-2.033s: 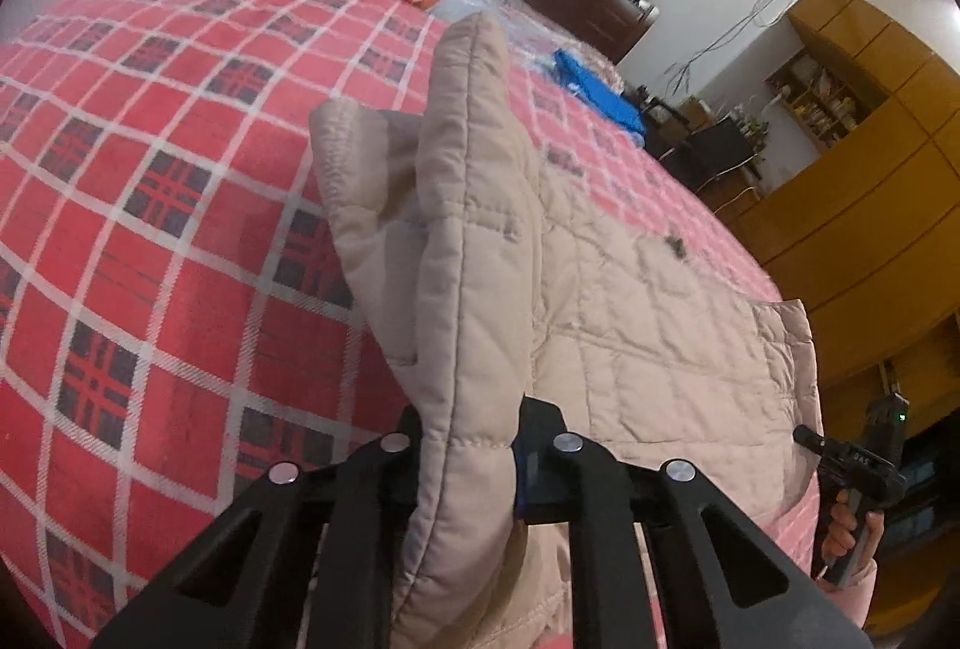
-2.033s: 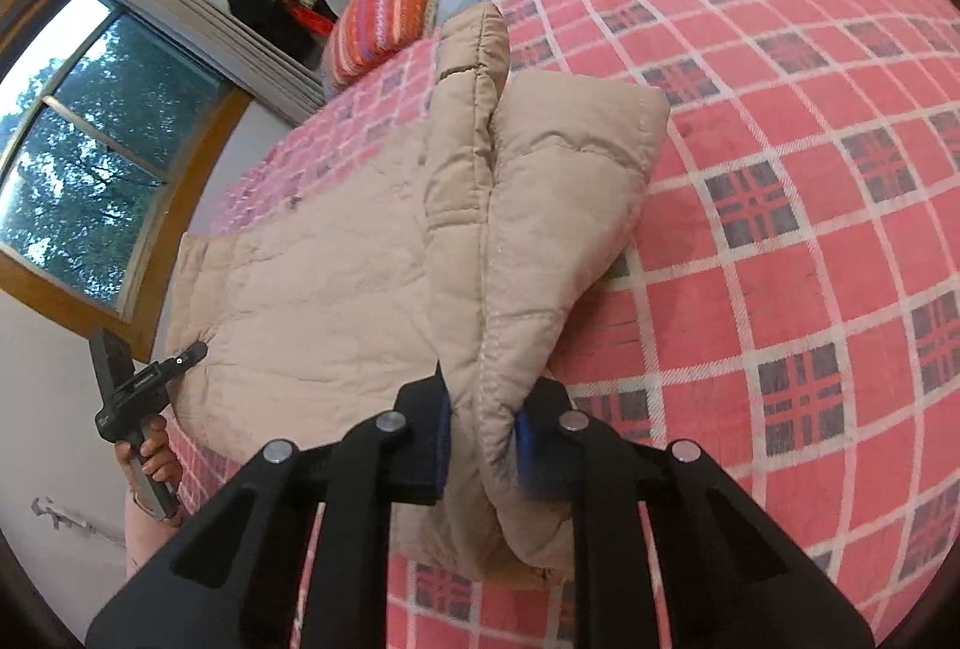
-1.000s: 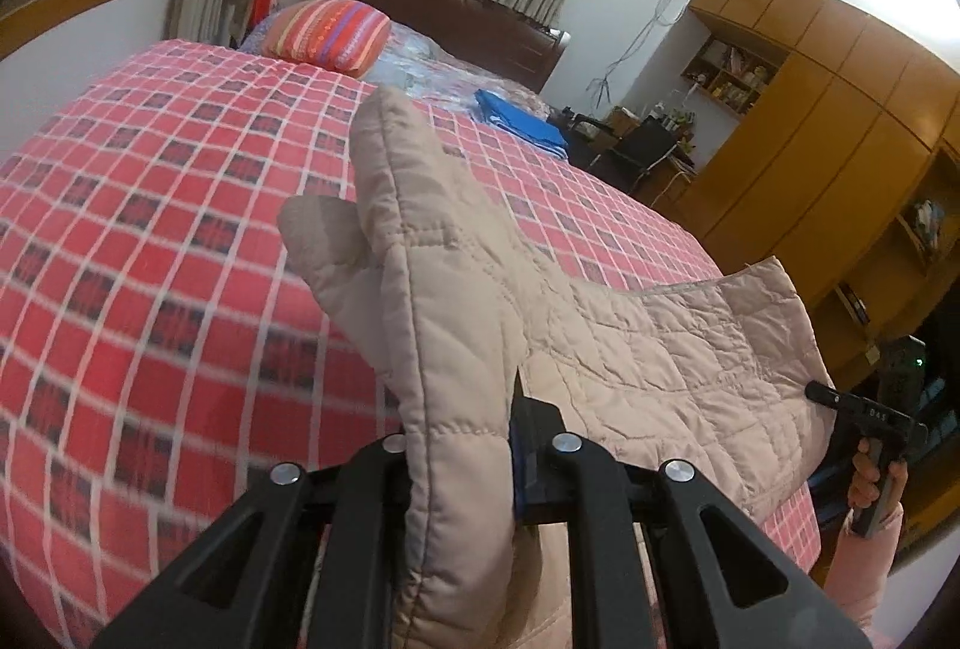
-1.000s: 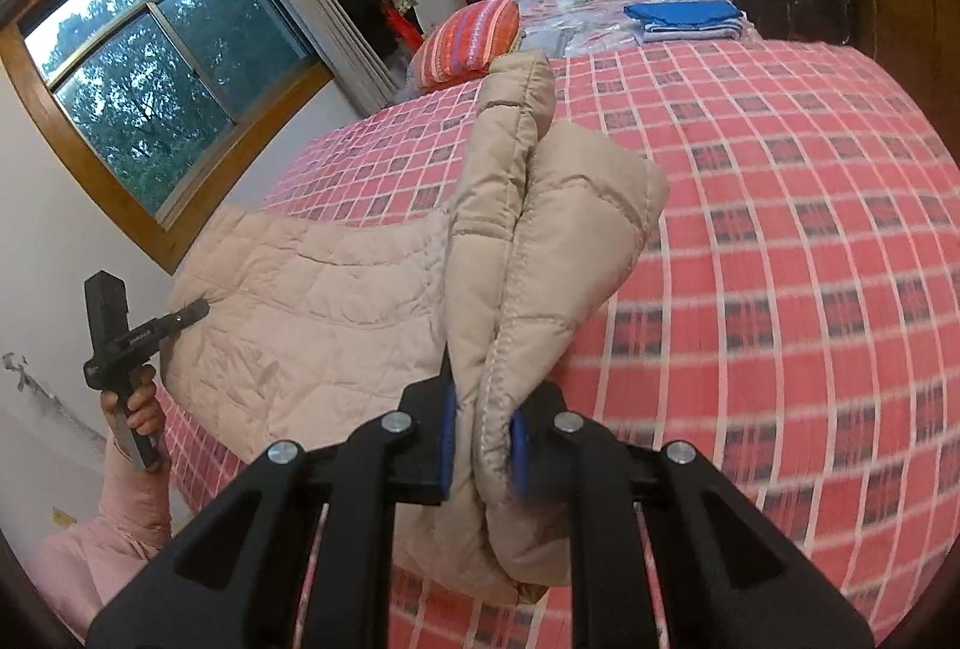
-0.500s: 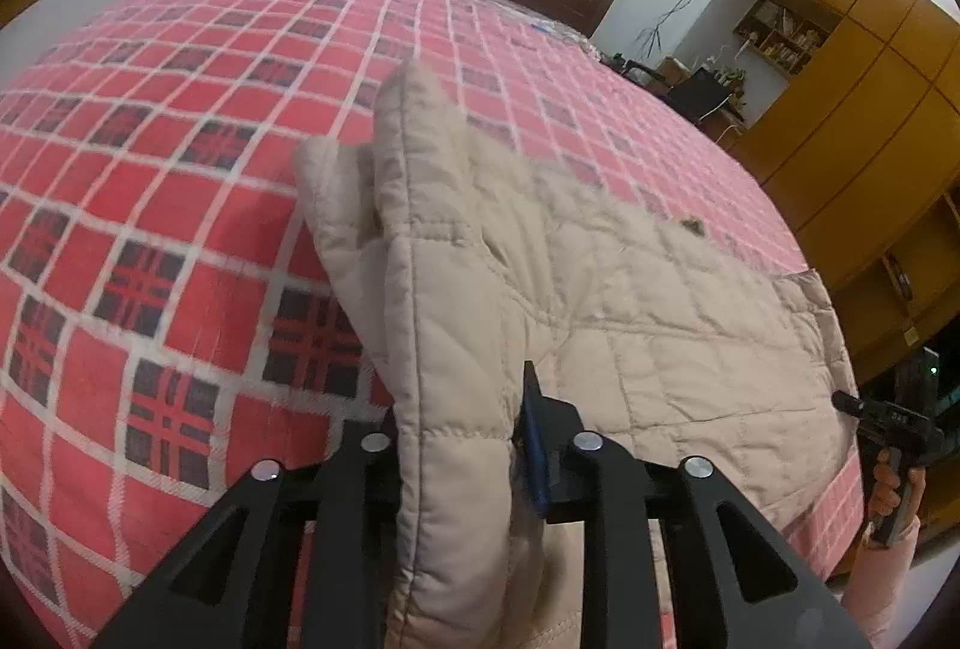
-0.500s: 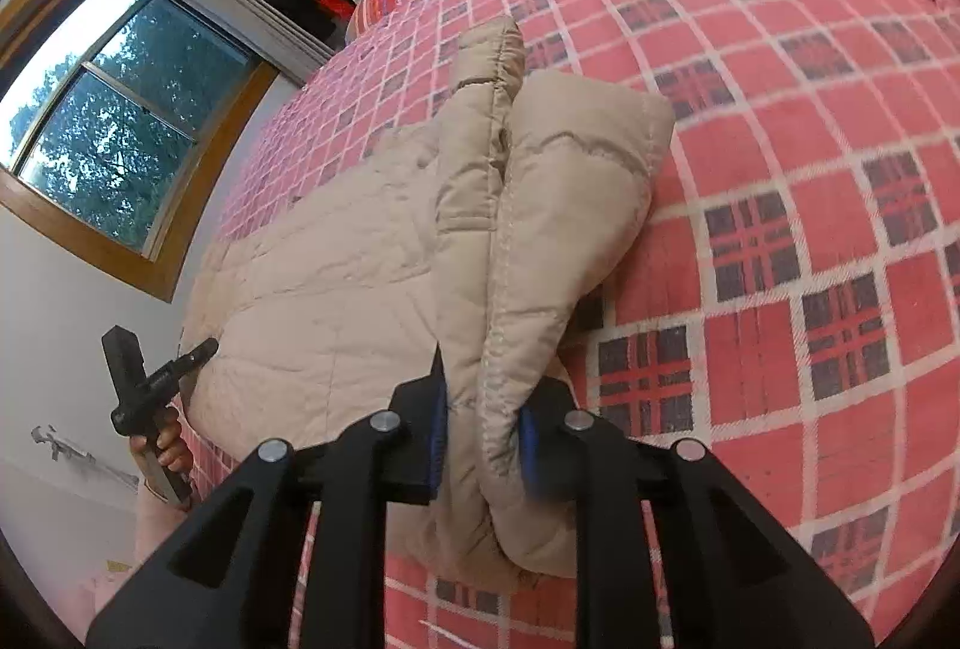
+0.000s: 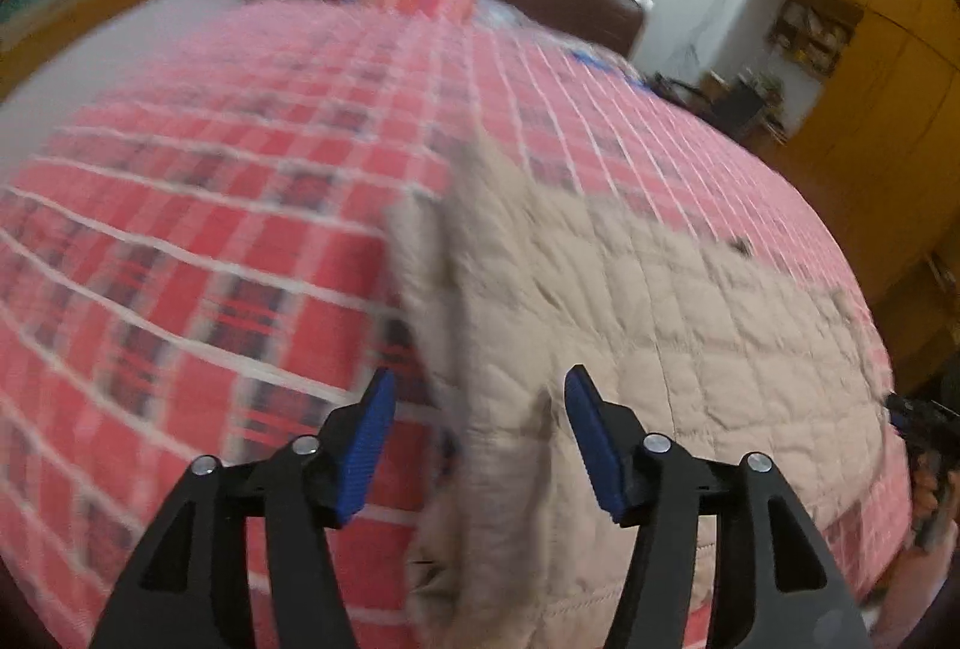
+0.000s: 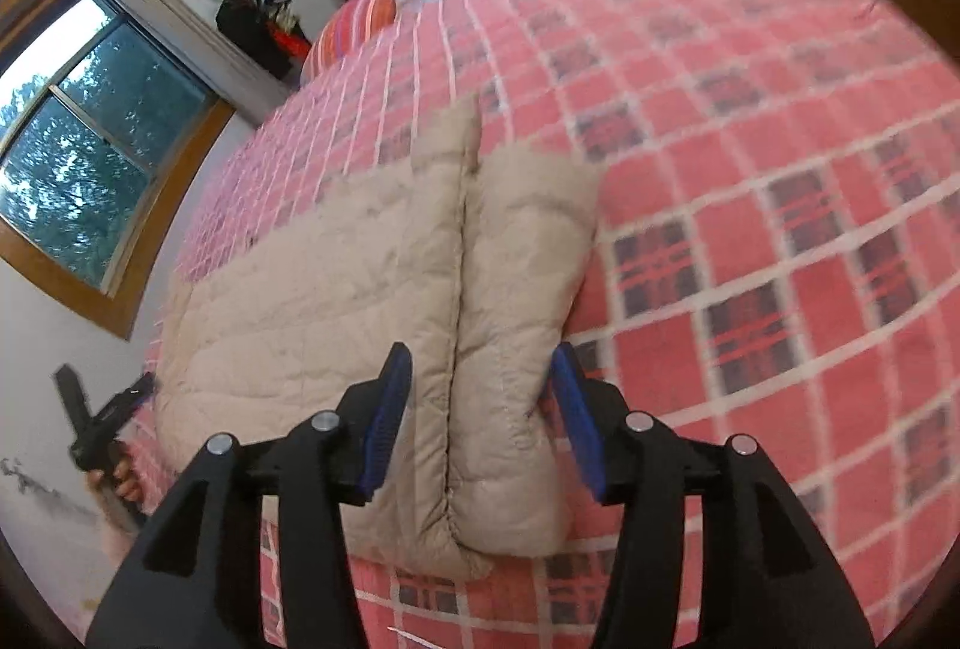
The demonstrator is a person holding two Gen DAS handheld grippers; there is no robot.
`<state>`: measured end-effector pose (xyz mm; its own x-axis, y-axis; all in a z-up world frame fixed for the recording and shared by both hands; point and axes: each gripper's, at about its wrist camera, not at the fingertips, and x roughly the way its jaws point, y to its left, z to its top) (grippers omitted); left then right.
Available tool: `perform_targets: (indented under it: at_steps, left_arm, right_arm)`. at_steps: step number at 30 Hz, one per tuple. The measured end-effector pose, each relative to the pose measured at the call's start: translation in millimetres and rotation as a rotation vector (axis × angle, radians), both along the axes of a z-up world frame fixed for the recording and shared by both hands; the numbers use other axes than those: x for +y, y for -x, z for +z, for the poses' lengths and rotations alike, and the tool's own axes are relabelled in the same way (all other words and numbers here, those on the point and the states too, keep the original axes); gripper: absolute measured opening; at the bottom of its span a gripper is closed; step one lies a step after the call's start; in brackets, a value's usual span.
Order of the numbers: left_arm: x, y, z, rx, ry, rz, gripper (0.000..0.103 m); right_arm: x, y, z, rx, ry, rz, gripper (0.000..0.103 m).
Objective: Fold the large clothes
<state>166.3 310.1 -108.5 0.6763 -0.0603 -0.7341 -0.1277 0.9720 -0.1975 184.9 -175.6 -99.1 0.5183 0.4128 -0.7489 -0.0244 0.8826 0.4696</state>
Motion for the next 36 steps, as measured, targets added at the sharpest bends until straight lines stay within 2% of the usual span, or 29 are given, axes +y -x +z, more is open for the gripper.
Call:
perform_targets:
  at_steps: [2,5,10,18,29,36]
  left_arm:
    - [-8.1,7.6,20.5,-0.039,-0.043,-0.003,0.059]
    - [-34.1,13.3,40.8,-0.049,-0.04,-0.072,0.06]
    - [-80.8,8.5,43.1,-0.029,-0.101,-0.135,0.063]
    - [-112.4,-0.6,9.7,0.022,-0.173,-0.098,0.063]
    - [-112.8,-7.1,-20.0,0.065,-0.164,-0.095,0.063]
    - [-106.4,-9.5,-33.7,0.082,-0.157,-0.097,0.063]
  right_arm:
    - [5.7,8.0,21.0,-0.054,0.021,0.006,0.049]
    - [26.1,13.4,43.6,-0.096,0.037,0.061,0.049]
    - [55.9,13.2,51.1,-0.09,0.079,0.143,0.049]
    - [65.0,10.0,12.3,0.005,0.113,0.162,0.049]
    - [67.2,-2.9,-30.5,0.094,0.119,0.156,0.044]
    - [70.3,-6.9,-46.5,0.093,0.114,0.153,0.044]
